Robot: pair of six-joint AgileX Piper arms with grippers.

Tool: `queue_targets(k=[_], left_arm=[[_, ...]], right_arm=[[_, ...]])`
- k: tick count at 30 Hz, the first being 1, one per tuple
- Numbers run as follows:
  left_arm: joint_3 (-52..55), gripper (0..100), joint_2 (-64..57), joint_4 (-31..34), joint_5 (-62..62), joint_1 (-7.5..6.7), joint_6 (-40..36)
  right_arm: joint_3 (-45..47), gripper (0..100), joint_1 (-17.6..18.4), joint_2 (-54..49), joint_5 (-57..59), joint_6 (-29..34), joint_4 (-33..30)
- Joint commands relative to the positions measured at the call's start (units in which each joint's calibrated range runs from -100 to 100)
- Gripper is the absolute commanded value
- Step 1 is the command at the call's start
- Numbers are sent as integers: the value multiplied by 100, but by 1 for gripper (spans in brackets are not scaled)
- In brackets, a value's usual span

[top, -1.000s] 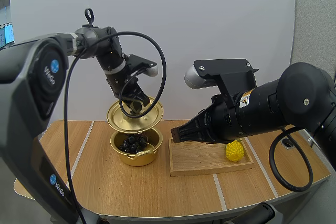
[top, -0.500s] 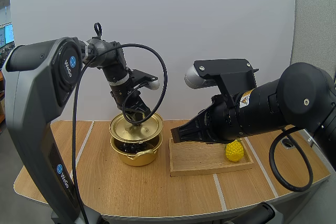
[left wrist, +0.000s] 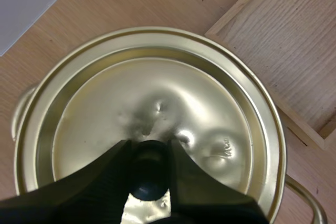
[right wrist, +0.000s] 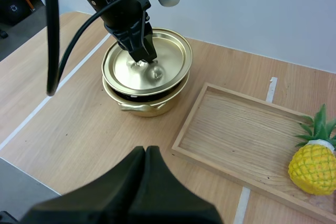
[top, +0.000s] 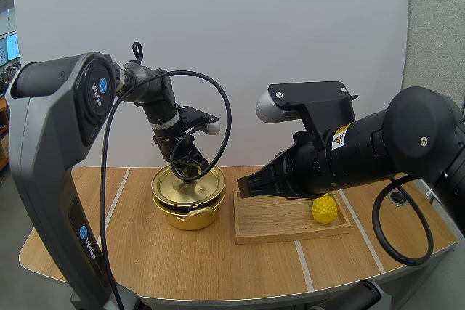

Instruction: Open the pot, put the grape inside, and close it

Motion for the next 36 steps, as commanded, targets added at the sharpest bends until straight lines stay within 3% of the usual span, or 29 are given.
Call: queue_targets(k=[1, 14, 36], left_arm=[[29, 0, 28, -96, -207, -13, 28], [594, 0, 260, -73, -743, -13, 135], [518, 0, 0, 25, 234, -13, 135]], right_arm=[[18, 0, -25, -48, -55, -64, -45], [18, 0, -25, -48, -55, -64, -45], [18, 0, -25, -48, -72, -64, -39]])
